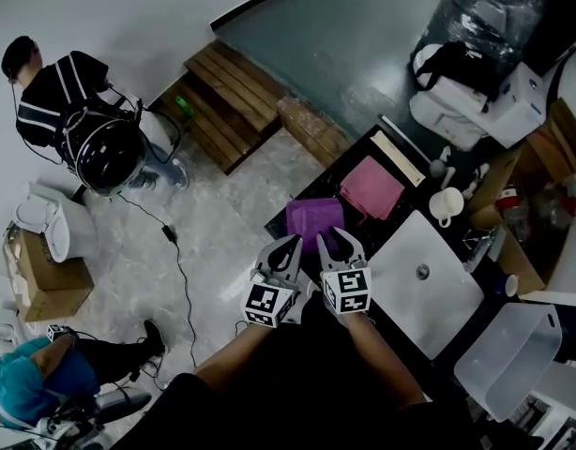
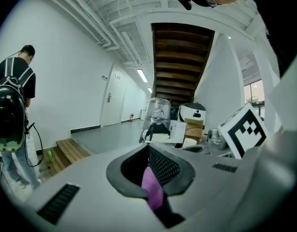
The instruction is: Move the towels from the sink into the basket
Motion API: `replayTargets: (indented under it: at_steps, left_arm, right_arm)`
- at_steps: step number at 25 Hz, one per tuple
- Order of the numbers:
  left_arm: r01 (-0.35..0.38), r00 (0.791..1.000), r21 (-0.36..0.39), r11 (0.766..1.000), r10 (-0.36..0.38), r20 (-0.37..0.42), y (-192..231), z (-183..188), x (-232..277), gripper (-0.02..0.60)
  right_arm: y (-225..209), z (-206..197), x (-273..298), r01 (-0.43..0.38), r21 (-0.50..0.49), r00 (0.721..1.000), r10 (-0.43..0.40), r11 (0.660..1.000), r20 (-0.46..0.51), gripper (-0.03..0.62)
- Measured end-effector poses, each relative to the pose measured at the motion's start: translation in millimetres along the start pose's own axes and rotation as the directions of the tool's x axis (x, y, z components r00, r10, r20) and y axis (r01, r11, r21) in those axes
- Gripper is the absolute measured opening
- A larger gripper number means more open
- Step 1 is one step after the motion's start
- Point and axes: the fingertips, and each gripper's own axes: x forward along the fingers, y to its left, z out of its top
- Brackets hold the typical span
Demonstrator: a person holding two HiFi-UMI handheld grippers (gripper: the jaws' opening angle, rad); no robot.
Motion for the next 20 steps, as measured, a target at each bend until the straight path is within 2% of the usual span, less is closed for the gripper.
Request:
replayTargets:
  at_steps: [1,4,10,15,18,20]
  left_arm:
    - [-0.008,1.0,-0.004,1.0,0.008,-0.004,2.3,-1.6,0.8,0.012]
    - [-0.032,0.999,-0.012,0.999,0.032,-0.015,10.0,-5.9,2.3,0.013]
    - [-0.067,0.997,-0.019,0.998,0.067,-0.024,23.0,-6.9,1.7,0.012]
    - [-0.09,0.996,-0.025,0.996,0.089,-0.022,32.1,-5.9,-1.8,0.013]
    - [-0.089,0.996,-0.045,0.995,0.088,-0.031,31.9,-10.7,-6.1,0.012]
    - [-0.083,0.996,-0.056,0.995,0.081,-0.036,28.7,-13.7,-8.6,0.012]
  right_arm:
    - [-1.2,-5.9,6.4,-0.016,0.012,0.999,0.016,1.0,-0.027,0.14]
    - [-5.4,-23.9,26.2,-0.047,0.012,0.993,0.048,0.999,-0.106,0.182]
    - [-12.2,-60.3,61.4,-0.076,-0.064,0.966,0.058,0.995,-0.254,0.288]
    - [-18.4,-76.5,78.9,-0.078,-0.141,0.943,0.027,0.987,-0.332,0.333]
    - [-19.6,-92.7,84.1,-0.097,-0.15,0.907,0.025,0.984,-0.42,0.334]
    - [-20.8,-97.6,86.5,-0.096,-0.154,0.903,0.021,0.983,-0.429,0.334]
